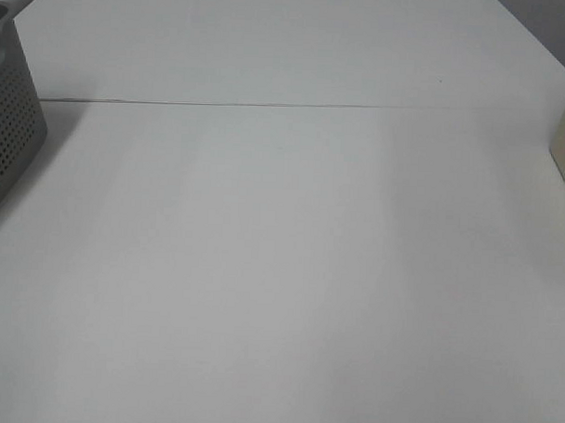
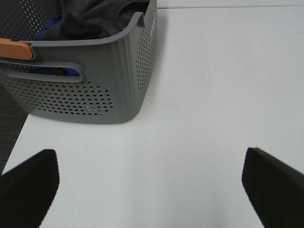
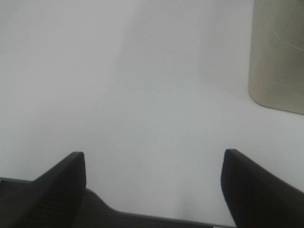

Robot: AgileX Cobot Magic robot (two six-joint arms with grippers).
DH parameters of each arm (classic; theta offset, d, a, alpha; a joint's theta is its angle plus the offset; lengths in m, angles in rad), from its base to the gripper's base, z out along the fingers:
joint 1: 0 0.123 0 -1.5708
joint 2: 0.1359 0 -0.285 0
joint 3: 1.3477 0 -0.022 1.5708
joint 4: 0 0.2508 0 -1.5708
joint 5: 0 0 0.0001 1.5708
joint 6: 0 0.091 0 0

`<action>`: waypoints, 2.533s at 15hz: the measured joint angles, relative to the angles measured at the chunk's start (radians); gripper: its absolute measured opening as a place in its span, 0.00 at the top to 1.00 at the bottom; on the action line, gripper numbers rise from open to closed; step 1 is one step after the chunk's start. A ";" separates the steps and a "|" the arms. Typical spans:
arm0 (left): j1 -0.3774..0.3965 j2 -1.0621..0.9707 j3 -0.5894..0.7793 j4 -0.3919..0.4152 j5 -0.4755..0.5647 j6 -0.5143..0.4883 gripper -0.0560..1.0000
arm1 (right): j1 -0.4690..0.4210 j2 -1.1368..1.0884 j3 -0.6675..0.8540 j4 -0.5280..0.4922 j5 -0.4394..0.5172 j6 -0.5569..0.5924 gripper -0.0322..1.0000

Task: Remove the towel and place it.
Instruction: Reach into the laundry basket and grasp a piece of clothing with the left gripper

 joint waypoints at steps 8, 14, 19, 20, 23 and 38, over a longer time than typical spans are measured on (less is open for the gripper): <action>0.000 0.000 0.000 0.000 0.000 0.000 0.01 | 0.000 0.000 0.000 0.000 0.000 0.000 0.24; 0.000 0.000 0.000 0.000 0.000 0.000 0.01 | 0.000 0.000 0.000 0.000 0.000 0.000 0.24; 0.000 0.000 0.000 0.000 0.000 0.000 0.01 | 0.000 0.000 0.000 0.000 0.000 0.000 0.24; 0.000 0.000 0.000 0.000 0.000 0.000 0.01 | 0.000 0.000 0.000 0.000 0.000 0.000 0.24; 0.000 0.000 0.000 -0.001 0.000 0.000 0.01 | 0.000 0.000 0.000 0.000 0.000 0.000 0.24; 0.000 0.000 0.000 -0.069 0.000 0.019 0.01 | 0.000 0.000 0.000 0.000 0.000 0.000 0.24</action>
